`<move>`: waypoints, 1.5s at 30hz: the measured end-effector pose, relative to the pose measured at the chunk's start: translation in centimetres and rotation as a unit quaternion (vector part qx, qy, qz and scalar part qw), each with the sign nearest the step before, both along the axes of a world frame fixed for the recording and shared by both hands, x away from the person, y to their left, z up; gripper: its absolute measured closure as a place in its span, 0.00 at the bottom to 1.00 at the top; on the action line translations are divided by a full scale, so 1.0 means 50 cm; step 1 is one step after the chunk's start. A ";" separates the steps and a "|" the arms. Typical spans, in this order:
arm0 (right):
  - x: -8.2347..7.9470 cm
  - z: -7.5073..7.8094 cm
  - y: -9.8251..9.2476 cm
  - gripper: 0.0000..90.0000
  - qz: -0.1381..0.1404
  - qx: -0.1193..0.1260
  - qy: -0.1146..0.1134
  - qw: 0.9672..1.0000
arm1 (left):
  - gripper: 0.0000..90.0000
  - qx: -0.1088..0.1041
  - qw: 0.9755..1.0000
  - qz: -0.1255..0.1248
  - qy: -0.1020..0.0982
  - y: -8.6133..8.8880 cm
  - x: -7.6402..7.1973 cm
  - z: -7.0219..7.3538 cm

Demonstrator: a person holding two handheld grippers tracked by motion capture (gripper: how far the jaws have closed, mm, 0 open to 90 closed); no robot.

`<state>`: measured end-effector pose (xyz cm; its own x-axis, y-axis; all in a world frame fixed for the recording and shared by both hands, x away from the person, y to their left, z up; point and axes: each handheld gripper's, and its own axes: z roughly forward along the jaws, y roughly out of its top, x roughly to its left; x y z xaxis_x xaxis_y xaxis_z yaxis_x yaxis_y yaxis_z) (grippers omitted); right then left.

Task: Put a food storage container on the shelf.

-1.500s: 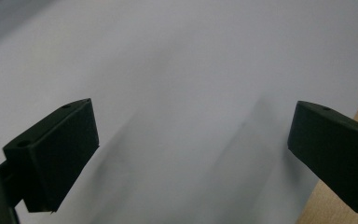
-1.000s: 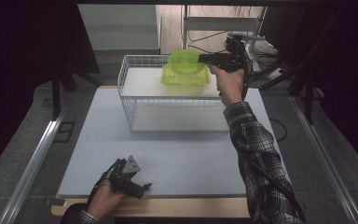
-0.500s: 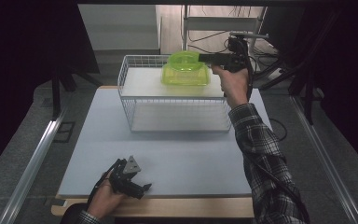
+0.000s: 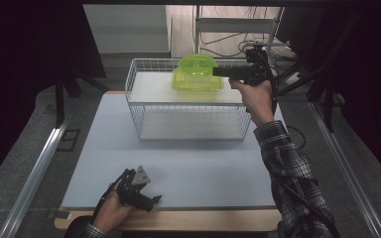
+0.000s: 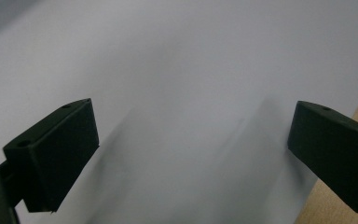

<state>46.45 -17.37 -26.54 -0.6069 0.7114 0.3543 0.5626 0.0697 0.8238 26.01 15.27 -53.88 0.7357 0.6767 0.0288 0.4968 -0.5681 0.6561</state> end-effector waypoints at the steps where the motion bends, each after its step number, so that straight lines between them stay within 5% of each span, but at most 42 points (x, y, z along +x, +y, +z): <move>1: -0.002 -0.001 0.000 0.42 0.003 -0.001 0.000 1.000 | 0.02 0.000 1.000 0.000 0.000 0.000 0.000 0.000; 40: -0.079 -0.111 0.006 0.14 0.045 -0.079 -0.020 0.996 | 0.02 -0.009 1.000 0.000 -0.001 0.004 0.003 0.002; 45: -0.090 -0.120 0.003 0.12 0.049 -0.074 -0.018 0.996 | 0.02 -0.008 1.000 0.000 -0.001 0.003 0.003 0.003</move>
